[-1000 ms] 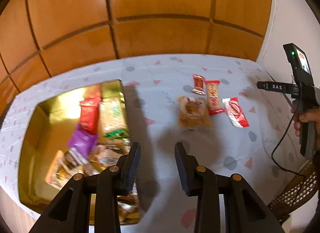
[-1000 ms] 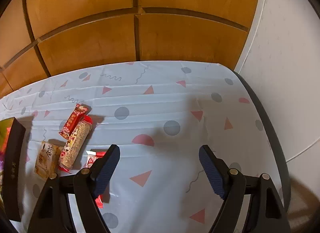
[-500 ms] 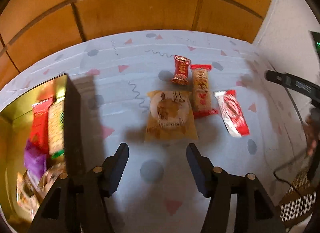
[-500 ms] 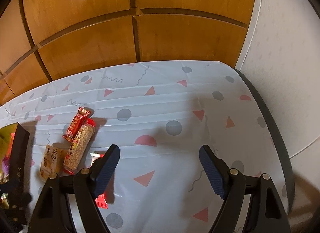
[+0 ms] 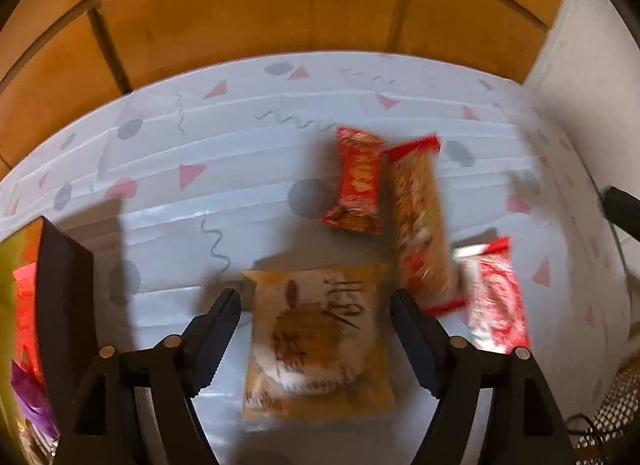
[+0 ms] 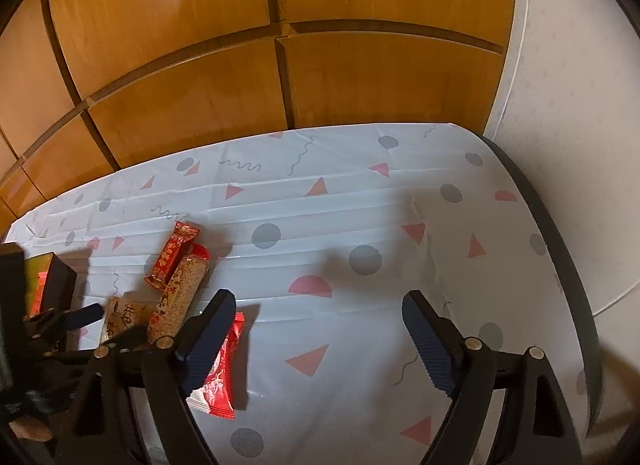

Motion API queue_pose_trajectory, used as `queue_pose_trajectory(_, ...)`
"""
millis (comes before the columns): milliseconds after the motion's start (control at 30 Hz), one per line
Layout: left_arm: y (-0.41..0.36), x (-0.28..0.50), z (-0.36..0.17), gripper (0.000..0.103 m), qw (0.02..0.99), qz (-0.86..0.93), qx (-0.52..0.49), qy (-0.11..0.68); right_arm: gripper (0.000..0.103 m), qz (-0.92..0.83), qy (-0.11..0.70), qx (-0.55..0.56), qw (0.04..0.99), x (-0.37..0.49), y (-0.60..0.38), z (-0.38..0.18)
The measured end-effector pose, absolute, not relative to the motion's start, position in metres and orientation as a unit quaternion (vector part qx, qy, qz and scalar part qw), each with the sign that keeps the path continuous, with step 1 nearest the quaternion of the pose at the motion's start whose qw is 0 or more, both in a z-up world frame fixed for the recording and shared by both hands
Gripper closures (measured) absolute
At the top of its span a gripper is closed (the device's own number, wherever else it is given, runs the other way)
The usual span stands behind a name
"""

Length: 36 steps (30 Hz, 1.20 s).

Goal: Organize snacks
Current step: 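Grasp the round beige pastry pack with the left gripper and lift it, then grasp the red-white wafer pack with the right gripper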

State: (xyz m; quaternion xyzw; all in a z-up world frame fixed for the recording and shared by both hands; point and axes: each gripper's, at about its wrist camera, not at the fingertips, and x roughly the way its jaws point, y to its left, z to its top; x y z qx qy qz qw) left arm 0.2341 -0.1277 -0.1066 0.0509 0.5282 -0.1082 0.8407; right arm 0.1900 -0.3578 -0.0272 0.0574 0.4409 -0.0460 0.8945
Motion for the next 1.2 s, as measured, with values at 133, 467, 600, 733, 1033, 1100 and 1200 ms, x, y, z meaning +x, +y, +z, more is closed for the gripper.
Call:
queue_pose_trajectory(133, -0.12, 0.225, -0.106, 0.043, 0.849, -0.103, 0.055, 0.516, 0.017, -0.043, 0.441, 0.053, 0.895, 0.191, -0.356, -0.027)
queue_pose_trajectory(467, -0.118, 0.129, -0.102, 0.043, 0.859, -0.12, 0.109, 0.485, 0.017, -0.057, 0.451, 0.049, 0.889, 0.194, -0.362, -0.032)
queue_pose_trajectory(600, -0.116, 0.089, -0.105, 0.043, 0.87, -0.132, 0.137, 0.456, 0.017, -0.067, 0.457, 0.051, 0.886, 0.195, -0.365, -0.036)
queue_pose_trajectory(733, -0.106, 0.078, -0.108, 0.043, 0.875, -0.147, 0.123, 0.445, 0.017, -0.061, 0.464, 0.059, 0.882, 0.196, -0.366, -0.04)
queue_pose_trajectory(1033, -0.102, 0.075, -0.111, 0.042, 0.884, -0.157, 0.107, 0.428, 0.027, 0.038, 0.5, 0.048, 0.864, 0.199, -0.328, -0.056)
queue_pose_trajectory(1100, -0.102, 0.076, -0.111, 0.042, 0.884, -0.16, 0.105, 0.427, 0.027, 0.05, 0.509, 0.027, 0.859, 0.2, -0.313, -0.062)
queue_pose_trajectory(1200, -0.101, 0.075, -0.111, 0.042, 0.884, -0.162, 0.103, 0.427, 0.027, 0.063, 0.512, 0.006, 0.857, 0.201, -0.297, -0.069)
